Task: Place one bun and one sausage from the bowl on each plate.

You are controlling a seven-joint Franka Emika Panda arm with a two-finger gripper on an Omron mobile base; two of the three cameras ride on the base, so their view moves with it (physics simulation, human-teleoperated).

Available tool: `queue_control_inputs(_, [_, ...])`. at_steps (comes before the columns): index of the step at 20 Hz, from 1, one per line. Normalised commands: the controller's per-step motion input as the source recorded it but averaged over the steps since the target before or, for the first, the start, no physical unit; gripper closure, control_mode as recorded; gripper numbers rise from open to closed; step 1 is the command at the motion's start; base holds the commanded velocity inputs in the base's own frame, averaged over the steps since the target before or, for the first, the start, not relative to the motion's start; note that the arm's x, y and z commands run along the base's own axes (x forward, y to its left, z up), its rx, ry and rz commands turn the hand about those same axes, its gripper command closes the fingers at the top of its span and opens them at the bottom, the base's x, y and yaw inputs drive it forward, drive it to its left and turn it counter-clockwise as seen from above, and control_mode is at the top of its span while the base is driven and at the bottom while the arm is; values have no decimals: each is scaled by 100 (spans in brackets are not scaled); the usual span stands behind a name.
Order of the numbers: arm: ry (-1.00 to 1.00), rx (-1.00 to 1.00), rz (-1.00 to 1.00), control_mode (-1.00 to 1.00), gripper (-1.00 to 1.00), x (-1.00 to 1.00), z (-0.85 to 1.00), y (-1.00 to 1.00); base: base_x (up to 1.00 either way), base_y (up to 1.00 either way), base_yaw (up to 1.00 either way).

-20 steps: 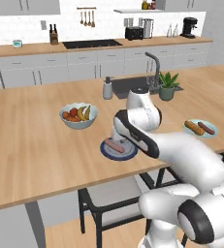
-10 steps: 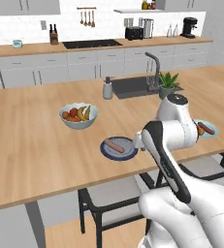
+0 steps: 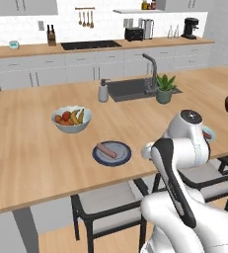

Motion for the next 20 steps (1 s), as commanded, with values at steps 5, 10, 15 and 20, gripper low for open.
queue_control_inputs(5, [0, 0, 0, 100, -100, 0, 0, 0, 0, -100, 0])
queue_control_inputs(10, [0, 0, 0, 100, -100, 0, 0, 0, 0, -100, 4])
queue_control_inputs(15, [0, 0, 0, 100, -100, 0, 0, 0, 0, -100, 9])
queue_control_inputs(20, [0, 0, 0, 100, -100, 0, 0, 0, 0, -100, 2])
